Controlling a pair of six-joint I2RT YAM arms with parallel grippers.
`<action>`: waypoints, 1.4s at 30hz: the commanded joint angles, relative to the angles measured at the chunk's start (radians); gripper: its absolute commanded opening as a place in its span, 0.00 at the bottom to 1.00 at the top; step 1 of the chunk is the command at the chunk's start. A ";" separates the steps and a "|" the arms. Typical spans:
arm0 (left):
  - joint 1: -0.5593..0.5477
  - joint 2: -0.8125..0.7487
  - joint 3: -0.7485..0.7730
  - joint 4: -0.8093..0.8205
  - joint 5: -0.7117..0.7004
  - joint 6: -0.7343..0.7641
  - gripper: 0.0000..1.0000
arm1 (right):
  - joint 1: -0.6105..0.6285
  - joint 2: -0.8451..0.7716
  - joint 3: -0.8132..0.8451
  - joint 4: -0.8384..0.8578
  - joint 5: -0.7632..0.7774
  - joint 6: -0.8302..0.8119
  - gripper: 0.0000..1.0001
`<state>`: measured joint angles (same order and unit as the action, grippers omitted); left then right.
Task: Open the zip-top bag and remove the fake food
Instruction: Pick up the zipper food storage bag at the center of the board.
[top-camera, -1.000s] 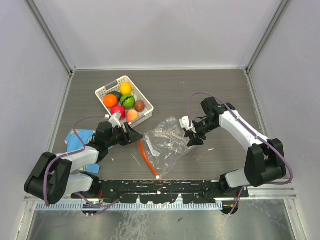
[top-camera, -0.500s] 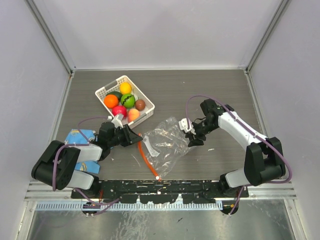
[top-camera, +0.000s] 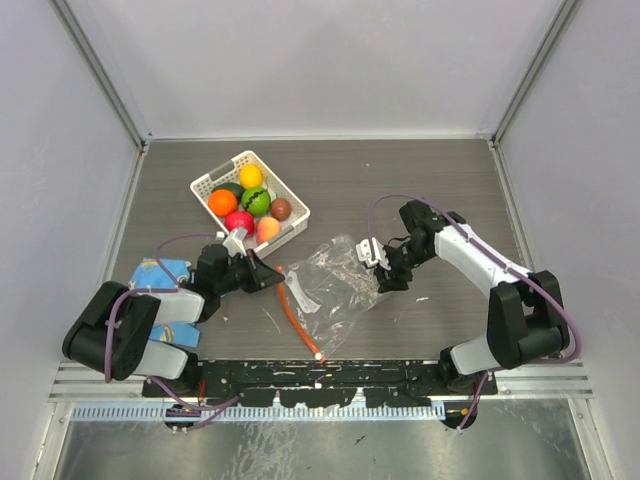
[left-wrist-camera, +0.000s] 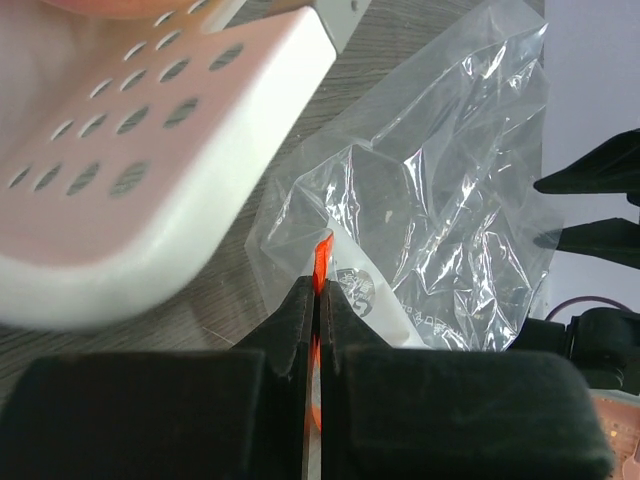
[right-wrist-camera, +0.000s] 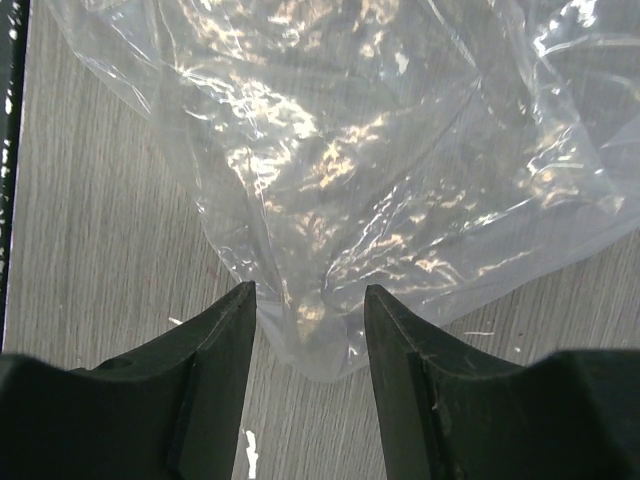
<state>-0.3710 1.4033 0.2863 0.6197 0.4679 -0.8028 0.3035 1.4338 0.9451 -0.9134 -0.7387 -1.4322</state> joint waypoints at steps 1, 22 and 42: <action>-0.002 -0.062 -0.024 0.047 -0.006 0.000 0.00 | -0.004 0.013 -0.009 0.031 0.053 0.017 0.52; -0.002 -0.328 -0.066 -0.193 -0.107 0.049 0.00 | -0.005 0.033 0.019 0.057 0.126 0.088 0.01; -0.002 -0.622 0.053 -0.388 -0.041 0.149 0.00 | -0.034 -0.115 0.135 -0.120 -0.227 0.046 0.55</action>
<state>-0.3714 0.8318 0.2687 0.2485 0.4095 -0.6868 0.2924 1.3766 1.0023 -0.9798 -0.8410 -1.3952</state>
